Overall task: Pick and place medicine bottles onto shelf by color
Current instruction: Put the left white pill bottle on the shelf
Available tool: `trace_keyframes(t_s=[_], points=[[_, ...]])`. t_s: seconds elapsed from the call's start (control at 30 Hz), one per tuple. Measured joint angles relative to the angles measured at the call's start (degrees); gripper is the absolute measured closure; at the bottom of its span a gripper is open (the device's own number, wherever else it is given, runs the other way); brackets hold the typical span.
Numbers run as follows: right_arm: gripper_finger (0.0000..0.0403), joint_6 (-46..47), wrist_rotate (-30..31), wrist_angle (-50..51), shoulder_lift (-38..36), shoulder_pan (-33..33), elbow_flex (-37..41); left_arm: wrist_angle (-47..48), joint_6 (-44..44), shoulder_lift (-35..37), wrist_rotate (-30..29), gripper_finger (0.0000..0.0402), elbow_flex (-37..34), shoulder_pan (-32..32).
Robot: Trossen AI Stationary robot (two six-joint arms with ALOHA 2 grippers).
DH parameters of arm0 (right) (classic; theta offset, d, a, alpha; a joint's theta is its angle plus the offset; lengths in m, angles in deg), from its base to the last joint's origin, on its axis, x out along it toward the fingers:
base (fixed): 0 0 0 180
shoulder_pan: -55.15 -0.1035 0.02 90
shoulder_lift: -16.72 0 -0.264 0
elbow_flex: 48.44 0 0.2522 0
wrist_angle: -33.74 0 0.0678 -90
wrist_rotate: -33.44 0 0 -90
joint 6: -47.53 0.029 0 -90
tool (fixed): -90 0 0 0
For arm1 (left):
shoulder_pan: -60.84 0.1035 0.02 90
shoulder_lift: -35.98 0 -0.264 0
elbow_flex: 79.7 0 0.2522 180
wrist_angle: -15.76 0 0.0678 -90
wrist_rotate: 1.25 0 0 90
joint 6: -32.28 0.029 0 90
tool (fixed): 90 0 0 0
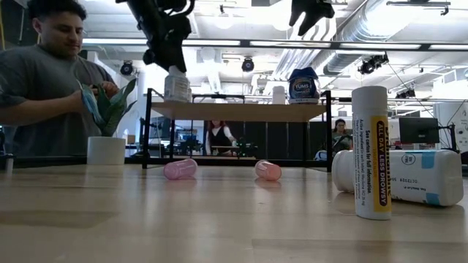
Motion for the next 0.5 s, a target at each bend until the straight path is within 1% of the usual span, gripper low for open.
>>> trace_keyframes(t_s=[0.13,0.27,0.5], points=[[0.0160,1.0,0.0,0.0,0.0,0.0,0.0,-0.7,1.3,-1.2,-0.3,0.0229,0.1,0.0],[0.0160,2.1,0.0,0.0,0.0,0.0,0.0,-1.0,1.7,-1.4,-2.6,0.0229,0.2,0.0],[0.0160,3.6,0.0,-0.1,0.0,0.0,0.0,-1.1,4.7,-1.5,-4.1,0.0229,0.2,0.0]])
